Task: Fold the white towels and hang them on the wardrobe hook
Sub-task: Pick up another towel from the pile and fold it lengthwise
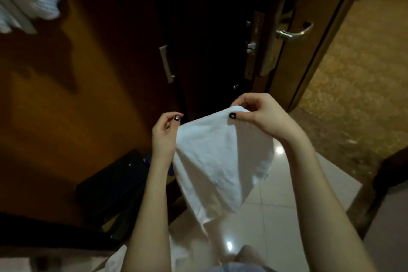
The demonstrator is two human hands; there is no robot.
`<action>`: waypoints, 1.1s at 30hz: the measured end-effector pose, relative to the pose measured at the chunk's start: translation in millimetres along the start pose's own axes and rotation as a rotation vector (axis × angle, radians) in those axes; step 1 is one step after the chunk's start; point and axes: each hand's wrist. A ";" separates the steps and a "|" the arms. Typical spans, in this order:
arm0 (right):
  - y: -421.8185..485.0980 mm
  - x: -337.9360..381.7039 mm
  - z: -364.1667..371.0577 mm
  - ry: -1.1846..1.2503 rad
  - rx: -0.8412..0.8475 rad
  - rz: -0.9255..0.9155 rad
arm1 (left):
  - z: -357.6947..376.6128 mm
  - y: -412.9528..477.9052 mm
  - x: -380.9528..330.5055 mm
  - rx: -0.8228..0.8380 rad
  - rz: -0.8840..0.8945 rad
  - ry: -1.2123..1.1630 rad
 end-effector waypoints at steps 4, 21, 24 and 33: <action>40.6 30.5 20.1 0.066 -0.044 -0.259 | -2.2 13.1 -49.4 0.289 0.086 0.020; 113.6 17.8 60.6 0.477 0.114 -0.336 | -33.8 19.0 -116.9 -0.050 0.229 -0.108; 118.9 30.5 69.1 0.461 0.145 -0.418 | -40.4 13.6 -121.2 0.005 0.263 0.003; 117.9 27.6 80.9 0.399 0.197 -0.375 | -47.3 13.1 -122.4 -0.066 0.235 0.297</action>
Point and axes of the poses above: each hand's wrist, its own y-axis towards the middle knuckle, its own z-axis out of the palm, x = y × z, and after that the axes turned 9 degrees about -z, right-handed
